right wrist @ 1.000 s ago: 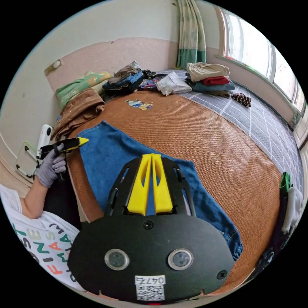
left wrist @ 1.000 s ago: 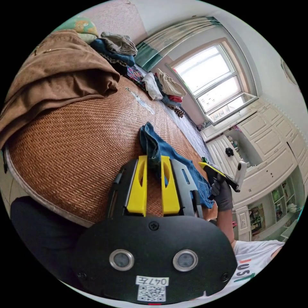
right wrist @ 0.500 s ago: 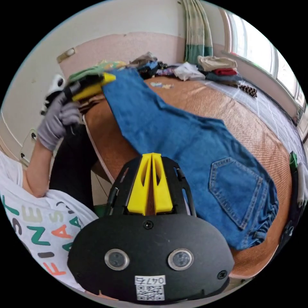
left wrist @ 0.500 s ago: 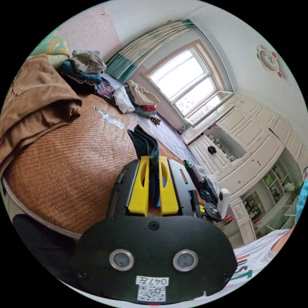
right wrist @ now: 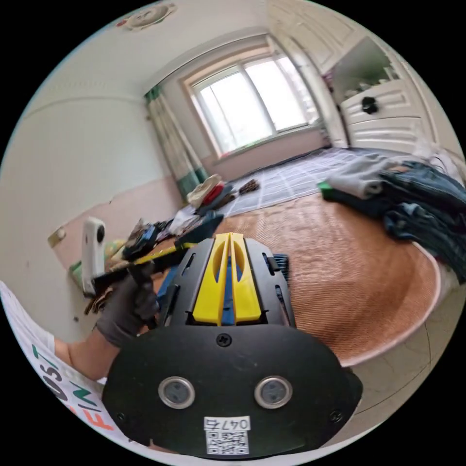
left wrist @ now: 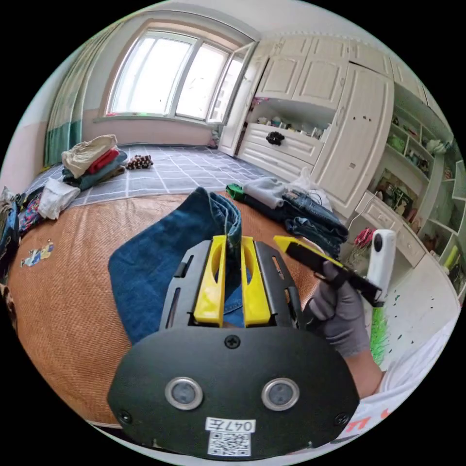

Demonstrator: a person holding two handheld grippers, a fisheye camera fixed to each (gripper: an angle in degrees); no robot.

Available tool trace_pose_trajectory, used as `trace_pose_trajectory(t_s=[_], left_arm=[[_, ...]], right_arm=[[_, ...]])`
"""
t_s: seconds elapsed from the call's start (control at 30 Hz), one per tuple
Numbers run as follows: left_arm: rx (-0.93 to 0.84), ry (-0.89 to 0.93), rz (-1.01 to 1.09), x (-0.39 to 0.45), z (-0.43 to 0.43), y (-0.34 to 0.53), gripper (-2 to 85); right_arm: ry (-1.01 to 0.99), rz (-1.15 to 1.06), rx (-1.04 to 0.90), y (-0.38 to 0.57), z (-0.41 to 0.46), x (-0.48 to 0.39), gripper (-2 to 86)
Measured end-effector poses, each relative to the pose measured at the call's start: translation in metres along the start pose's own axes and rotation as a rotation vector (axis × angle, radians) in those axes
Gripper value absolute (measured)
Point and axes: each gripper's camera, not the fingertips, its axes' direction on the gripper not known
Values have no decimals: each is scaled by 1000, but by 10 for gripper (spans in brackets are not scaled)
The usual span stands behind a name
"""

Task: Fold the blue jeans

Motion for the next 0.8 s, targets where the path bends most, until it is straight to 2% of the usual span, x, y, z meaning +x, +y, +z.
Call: trace_pose_trajectory(t_s=[0.07, 0.1, 0.13, 0.17, 0.3, 0.4, 0.47, 0.53, 0.63, 0.73, 0.8], left_arm=[[-111, -53, 16, 42, 86, 8, 74], [-146, -56, 4, 47, 102, 10, 84], [-209, -16, -25, 55, 122, 12, 131], [-188, 44, -15, 65, 119, 13, 158], [-106, 144, 81, 93, 58, 7, 165], [-10, 61, 105, 84, -11, 4, 145], [63, -53, 23, 48, -54, 8, 126], [82, -87, -49, 19, -69, 17, 116], [-2, -56, -105, -12, -54, 29, 114], [-69, -75, -129, -18, -31, 33, 115], [-50, -81, -130, -16, -29, 28, 112]], right_arm=[[42, 60, 22, 6, -22, 29, -12], [40, 91, 9, 11, -27, 43, -12], [22, 111, -5, 15, -30, 53, -11], [13, 115, -11, 17, -31, 55, -11], [5, 63, -65, 13, -24, 44, 13], [10, 5, -179, 3, -3, 25, 53], [17, -30, -241, 0, 11, 12, 62], [23, -67, -308, -3, 29, -7, 62], [112, -106, -362, -4, 56, -30, 24], [167, -155, -344, -14, 55, -59, 3], [161, -185, -279, -25, 30, -81, 0]])
